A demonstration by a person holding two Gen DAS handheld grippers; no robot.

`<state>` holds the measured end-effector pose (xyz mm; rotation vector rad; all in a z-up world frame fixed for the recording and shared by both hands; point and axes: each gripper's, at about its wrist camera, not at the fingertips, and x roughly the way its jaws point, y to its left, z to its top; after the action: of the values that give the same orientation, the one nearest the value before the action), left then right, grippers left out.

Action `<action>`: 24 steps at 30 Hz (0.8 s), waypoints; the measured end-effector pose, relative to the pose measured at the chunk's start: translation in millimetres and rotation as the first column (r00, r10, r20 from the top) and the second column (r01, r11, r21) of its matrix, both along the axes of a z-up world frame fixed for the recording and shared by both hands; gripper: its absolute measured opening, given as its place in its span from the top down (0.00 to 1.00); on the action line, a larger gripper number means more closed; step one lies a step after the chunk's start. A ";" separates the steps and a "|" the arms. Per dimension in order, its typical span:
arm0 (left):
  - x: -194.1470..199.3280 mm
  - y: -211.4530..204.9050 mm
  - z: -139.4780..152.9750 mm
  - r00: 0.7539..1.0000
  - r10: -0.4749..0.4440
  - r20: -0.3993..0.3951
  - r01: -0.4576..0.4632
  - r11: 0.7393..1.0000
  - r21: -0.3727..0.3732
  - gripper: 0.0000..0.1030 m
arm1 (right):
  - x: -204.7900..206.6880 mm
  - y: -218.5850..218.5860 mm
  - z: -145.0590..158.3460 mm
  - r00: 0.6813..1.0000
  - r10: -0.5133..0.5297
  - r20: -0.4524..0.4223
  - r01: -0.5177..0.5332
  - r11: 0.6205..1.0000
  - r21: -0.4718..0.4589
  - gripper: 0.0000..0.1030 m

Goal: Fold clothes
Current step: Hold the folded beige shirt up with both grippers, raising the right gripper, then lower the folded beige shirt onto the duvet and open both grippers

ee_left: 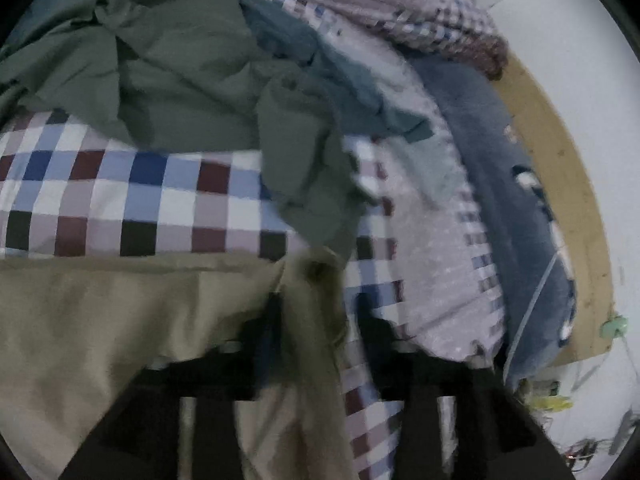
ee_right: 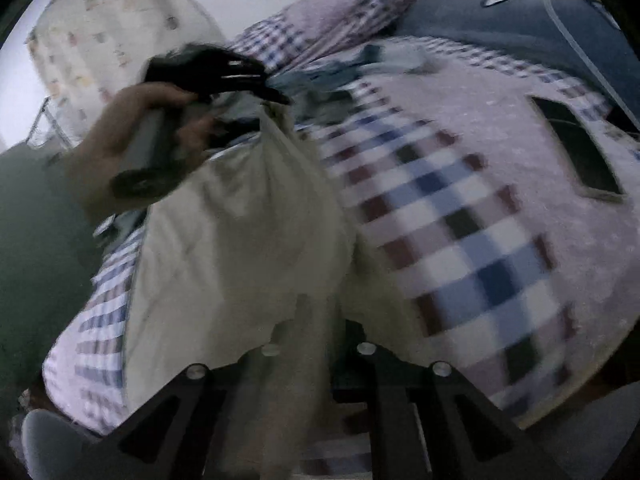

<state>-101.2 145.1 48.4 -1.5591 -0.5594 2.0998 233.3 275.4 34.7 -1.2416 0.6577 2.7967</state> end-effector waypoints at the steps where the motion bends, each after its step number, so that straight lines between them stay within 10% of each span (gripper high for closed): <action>1: 0.9 -7.5 8.0 1.000 0.010 -0.024 -0.009 1.000 0.027 0.36 | 1.0 6.5 -0.5 1.000 -0.019 0.005 0.019 1.000 0.015 0.91; 8: 6.7 -102.8 70.3 0.979 0.038 -0.200 -0.033 0.999 0.027 0.27 | 10.9 64.4 2.7 0.989 -0.140 0.044 0.140 0.990 0.018 0.87; 11: 14.4 -161.0 77.6 0.965 0.052 -0.257 -0.059 0.998 -0.019 0.24 | -0.6 79.1 17.6 0.996 -0.088 0.000 0.088 0.996 -0.009 0.66; 24: 24.1 -216.5 -16.7 0.989 -0.010 -0.148 0.014 1.000 0.028 0.22 | -170.3 56.6 27.0 0.960 0.279 -0.038 -0.281 0.957 -0.075 0.42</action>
<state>-77.1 -71.5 31.6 -1.3737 -0.5240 2.1672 62.9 332.1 61.7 -1.4168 0.6483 3.0456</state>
